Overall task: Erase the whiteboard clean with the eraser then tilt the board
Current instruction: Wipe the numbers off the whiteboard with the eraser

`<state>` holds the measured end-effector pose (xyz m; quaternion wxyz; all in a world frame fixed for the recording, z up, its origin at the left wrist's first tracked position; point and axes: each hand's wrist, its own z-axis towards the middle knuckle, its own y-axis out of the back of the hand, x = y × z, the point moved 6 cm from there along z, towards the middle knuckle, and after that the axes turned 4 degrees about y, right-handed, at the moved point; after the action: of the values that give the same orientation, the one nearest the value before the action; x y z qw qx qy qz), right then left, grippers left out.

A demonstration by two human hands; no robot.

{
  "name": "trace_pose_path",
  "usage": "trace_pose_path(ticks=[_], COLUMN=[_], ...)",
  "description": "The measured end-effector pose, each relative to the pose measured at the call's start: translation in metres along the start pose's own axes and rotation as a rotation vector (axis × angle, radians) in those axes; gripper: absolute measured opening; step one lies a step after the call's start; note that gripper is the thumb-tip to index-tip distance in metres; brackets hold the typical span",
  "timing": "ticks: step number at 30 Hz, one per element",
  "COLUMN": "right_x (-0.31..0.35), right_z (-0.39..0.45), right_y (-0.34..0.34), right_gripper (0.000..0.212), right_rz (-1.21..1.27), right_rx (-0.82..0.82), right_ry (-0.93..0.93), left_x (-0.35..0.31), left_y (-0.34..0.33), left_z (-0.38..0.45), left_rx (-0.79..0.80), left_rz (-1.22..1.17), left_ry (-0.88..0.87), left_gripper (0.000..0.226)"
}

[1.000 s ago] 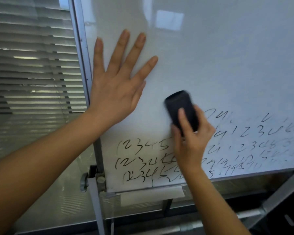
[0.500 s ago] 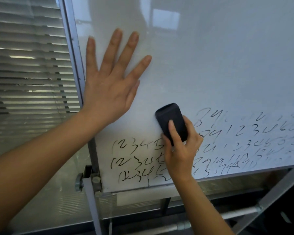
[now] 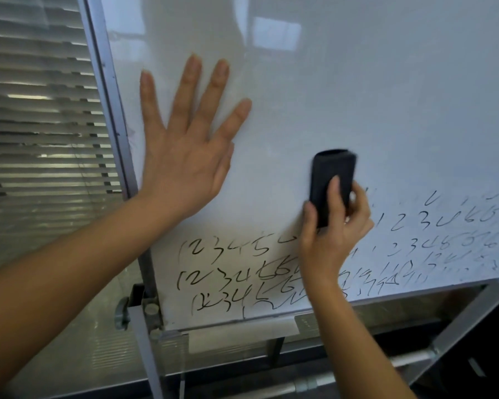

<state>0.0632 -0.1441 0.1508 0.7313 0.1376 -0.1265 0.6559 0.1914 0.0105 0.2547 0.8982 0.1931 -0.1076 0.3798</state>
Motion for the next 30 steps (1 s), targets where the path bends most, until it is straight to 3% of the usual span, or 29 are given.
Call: trace_pose_path(ticks=[4,7,16,20,23,27,30], right_x=[0.029,0.027,-0.058,-0.070,-0.062,-0.047,-0.052], right_z=[-0.049,-0.054,0.042,0.055,0.026,-0.031,-0.028], right_y=[-0.013,-0.013,0.030,0.035,0.027,0.018,0.022], right_gripper=[0.057,0.061,0.049,0.048,0.056,0.069,0.065], right_rz=[0.035,0.064,-0.046,-0.059,-0.018,-0.011,0.021], right_rx=[0.162,0.202,-0.035,-0.035,0.053,0.301,0.336], right_ry=[0.160,0.170,-0.060,-0.036,-0.020,0.188,0.255], left_x=[-0.040,-0.059,-0.096,-0.115,-0.123,-0.130,-0.132], left_y=[-0.003,-0.006,-0.014,-0.018,-0.022,-0.022,-0.022], left_z=[0.004,0.021,0.066,0.082,0.091,0.095,0.091], left_rx=[-0.016,-0.081,-0.068,-0.075,-0.088,-0.113,-0.118], left_rz=[-0.039,-0.042,-0.013,0.035,0.028,-0.026,-0.029], left_ry=[-0.111,-0.153,-0.238,-0.242,-0.207,-0.171,-0.172], left_gripper=[0.051,0.049,0.051,0.050,0.050,0.048,0.049])
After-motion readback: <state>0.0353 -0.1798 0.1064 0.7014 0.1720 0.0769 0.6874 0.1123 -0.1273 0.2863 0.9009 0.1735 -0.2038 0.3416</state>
